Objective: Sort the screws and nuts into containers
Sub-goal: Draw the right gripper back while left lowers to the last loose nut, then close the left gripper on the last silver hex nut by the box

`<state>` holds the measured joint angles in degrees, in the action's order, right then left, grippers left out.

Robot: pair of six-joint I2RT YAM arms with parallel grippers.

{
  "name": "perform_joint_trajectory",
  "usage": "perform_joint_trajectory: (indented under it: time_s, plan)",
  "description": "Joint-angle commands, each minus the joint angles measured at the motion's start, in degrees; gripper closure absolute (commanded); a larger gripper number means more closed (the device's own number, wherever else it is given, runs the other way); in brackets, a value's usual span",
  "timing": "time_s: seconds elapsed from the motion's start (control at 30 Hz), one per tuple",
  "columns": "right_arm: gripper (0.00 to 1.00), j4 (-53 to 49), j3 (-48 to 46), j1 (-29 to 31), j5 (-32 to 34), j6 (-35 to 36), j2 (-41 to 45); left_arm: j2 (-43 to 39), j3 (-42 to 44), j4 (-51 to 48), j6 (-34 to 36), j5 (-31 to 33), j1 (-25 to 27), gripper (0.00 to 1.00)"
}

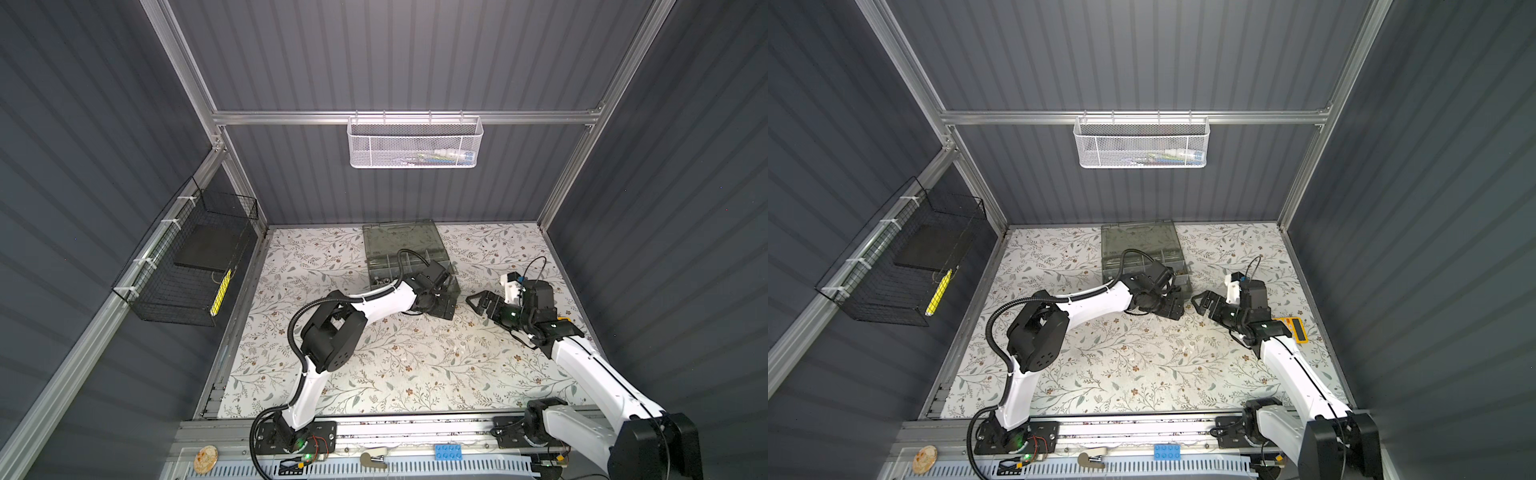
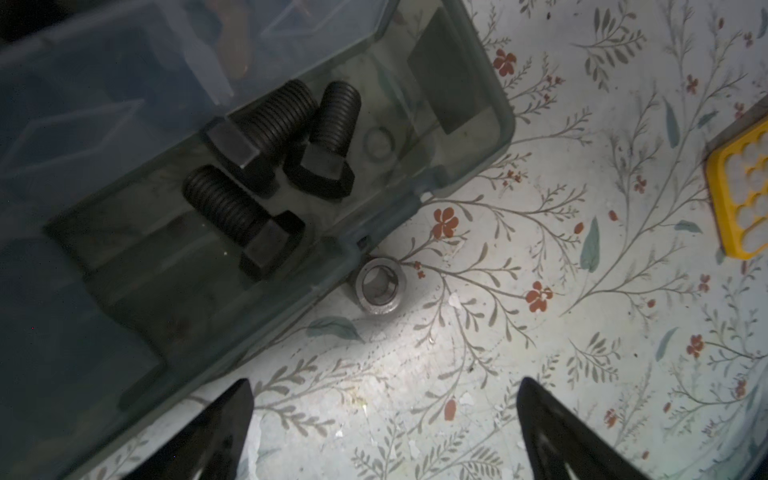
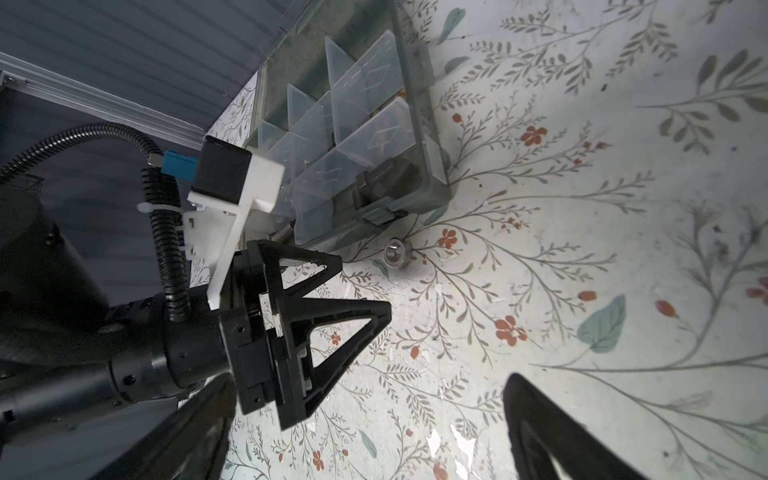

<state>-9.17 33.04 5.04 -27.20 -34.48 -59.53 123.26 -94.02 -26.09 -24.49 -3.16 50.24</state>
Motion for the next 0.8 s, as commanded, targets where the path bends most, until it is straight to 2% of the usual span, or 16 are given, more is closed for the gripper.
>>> perform_joint_trajectory:
  time_s: [0.0, 0.13, 0.23, 0.37, 0.6, 0.77]
  plan:
    - [0.01, 1.7, -2.0, -3.6, -4.4, -1.3, 1.2, 2.3, -2.8, -2.4, 3.8, 2.7, 0.5, 0.06]
    - [0.01, 1.9, -3.6, -7.0, -6.4, -1.9, 2.4, 4.6, -4.5, -2.2, 6.0, 3.5, 0.6, 0.12]
    - [0.01, 1.7, -4.2, -9.5, -8.0, -1.7, 2.7, 6.0, -5.6, -1.4, 8.8, 4.2, 1.1, 0.21]
    - [0.01, 1.7, -4.4, -12.0, -10.1, -2.2, 2.4, 7.8, -7.1, -1.1, 11.6, 5.7, 1.9, 0.26]
    - [0.01, 1.3, -4.4, -14.0, -11.8, -2.5, 2.7, 11.0, -10.5, -2.0, 15.0, 7.9, 2.3, 0.42]
    - [0.01, 0.8, -4.2, -14.8, -12.4, -2.1, 2.6, 12.4, -11.5, -2.6, 16.6, 9.4, 2.2, 0.49]
